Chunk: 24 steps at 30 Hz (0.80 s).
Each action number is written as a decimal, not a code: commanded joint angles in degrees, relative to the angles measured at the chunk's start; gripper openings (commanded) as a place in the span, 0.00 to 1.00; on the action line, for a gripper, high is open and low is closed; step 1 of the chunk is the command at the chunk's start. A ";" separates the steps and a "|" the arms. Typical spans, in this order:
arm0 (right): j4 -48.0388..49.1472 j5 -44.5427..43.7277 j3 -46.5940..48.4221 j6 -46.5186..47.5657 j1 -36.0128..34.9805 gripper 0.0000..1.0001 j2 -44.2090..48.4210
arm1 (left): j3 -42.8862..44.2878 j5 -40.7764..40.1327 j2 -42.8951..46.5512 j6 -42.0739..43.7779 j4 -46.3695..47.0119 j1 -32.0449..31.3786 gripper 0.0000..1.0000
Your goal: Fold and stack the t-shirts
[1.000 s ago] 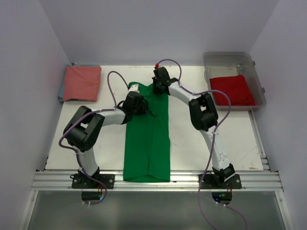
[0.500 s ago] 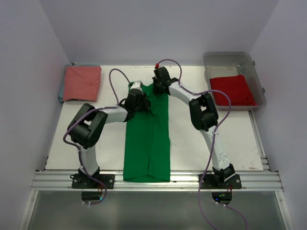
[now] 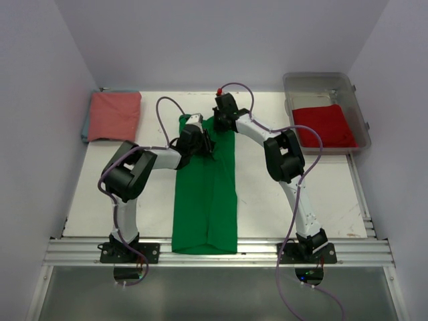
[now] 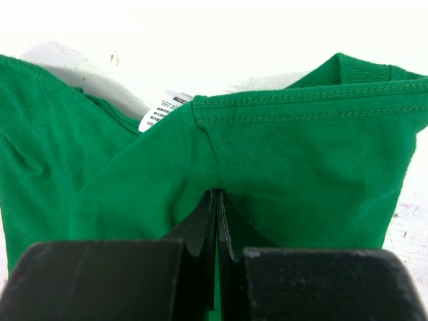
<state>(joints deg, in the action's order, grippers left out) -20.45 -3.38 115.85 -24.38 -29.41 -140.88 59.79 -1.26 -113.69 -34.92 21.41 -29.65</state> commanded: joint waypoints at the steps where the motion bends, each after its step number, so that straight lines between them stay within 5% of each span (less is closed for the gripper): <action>1: -9.08 -1.81 -4.05 1.97 1.28 0.00 -3.35 | 0.16 0.99 -0.92 0.55 6.53 0.29 0.39; 11: -8.91 -1.81 -4.58 1.97 1.37 0.00 -3.44 | -0.82 0.99 -0.57 1.17 8.39 0.29 0.05; 22: -8.82 -1.90 -4.93 1.88 1.46 0.00 -3.52 | -2.39 0.12 2.67 1.43 7.51 0.29 0.00; 24: -8.82 -1.55 -4.76 1.88 1.55 0.00 -3.61 | -1.44 -1.02 2.77 2.21 4.98 0.29 0.07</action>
<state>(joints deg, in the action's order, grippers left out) -19.49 -2.83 114.83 -24.38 -29.21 -140.49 58.22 -0.23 -113.78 -34.76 25.32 -29.65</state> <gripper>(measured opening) 0.008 0.051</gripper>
